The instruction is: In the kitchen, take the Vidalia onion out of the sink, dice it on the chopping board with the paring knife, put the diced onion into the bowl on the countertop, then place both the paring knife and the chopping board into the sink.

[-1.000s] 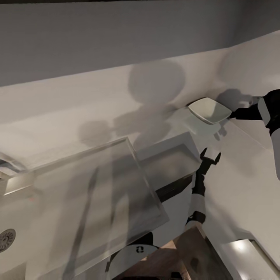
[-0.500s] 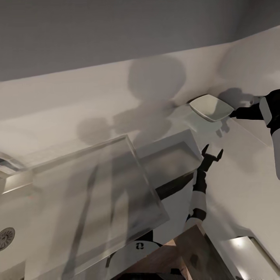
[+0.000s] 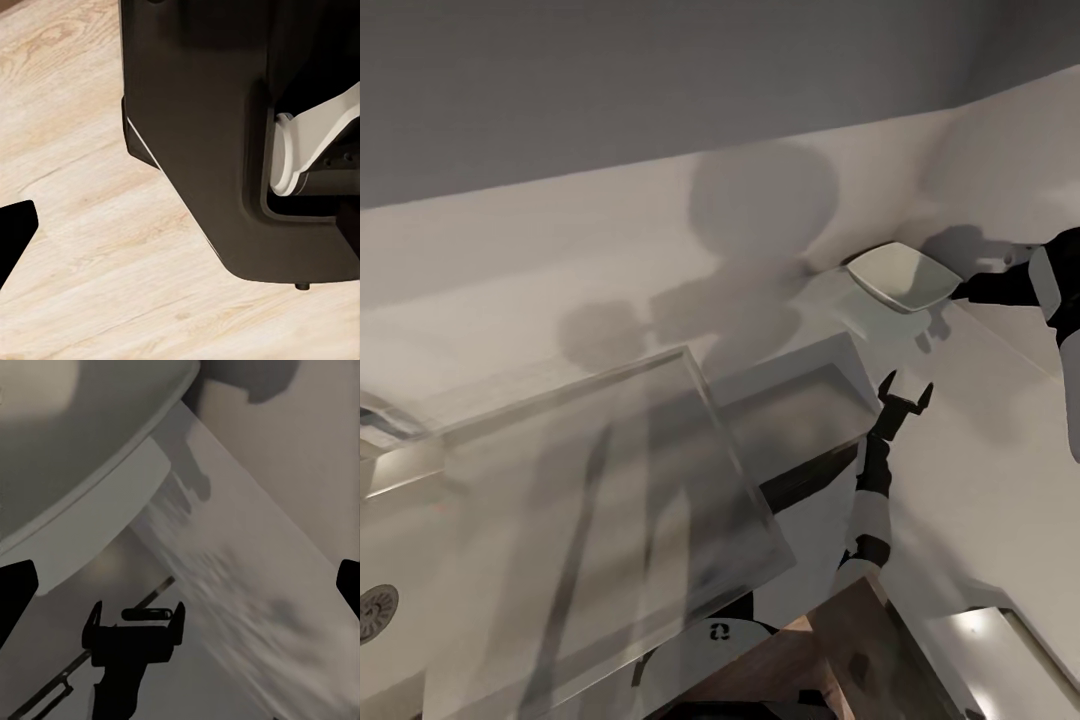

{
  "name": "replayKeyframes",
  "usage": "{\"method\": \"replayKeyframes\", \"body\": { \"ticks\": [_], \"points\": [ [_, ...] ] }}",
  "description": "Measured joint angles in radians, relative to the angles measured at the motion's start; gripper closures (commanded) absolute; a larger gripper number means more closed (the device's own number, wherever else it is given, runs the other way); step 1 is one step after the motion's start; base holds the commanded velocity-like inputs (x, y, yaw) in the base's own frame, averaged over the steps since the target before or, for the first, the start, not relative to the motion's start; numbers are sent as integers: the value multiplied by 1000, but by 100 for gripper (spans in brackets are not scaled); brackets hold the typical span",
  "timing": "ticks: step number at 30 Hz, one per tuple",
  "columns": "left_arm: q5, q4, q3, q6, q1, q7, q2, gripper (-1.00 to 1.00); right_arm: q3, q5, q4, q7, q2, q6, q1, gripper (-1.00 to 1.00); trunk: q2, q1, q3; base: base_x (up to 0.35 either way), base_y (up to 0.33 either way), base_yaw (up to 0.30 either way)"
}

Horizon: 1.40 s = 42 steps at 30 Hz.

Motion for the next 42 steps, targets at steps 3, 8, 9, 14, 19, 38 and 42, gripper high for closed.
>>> {"method": "replayKeyframes", "body": {
  "ticks": [3, 8, 9, 14, 19, 38, 42],
  "points": [
    [0, 0, 0, 0, 0, 0, 0, -100, -2, 0, -4, 0, 1, 0, 0, -100, 0, 0, 0, 0, 0, 0],
    [0, 0, 0, 0, 0, 0, 0, -100, -4, 0, -8, -1, 1, 0, 0, -100, 0, 0, 0, 0, 0, 0],
    [0, 1, 0, 0, 0, 0, 0, -100, -5, 0, -8, -1, 2, 1, 0, -100, 0, 0, 0, 0, 0, 0],
    [0, 2, 0, 0, 0, 0, 0, -100, -6, 0, -8, -2, 3, 1, 0, -100, 0, 0, 0, 0, 0, 0],
    [0, 8, 1, 0, 0, 0, 0, -100, -8, 0, -9, -3, 6, 2, 0, -100, 0, 0, 0, 0, 0, 0],
    [0, 16, 0, 0, 0, -4, 0, -100, -100, -68, -154, -251, 141, 15, 0, -100, 0, 0, 0, 0, 0, 0],
    [0, 24, 0, 0, 0, -4, 0, -100, -129, -70, -156, -291, 166, 13, 0, -100, 0, 0, 0, 0, 0, 0]
  ]
}}
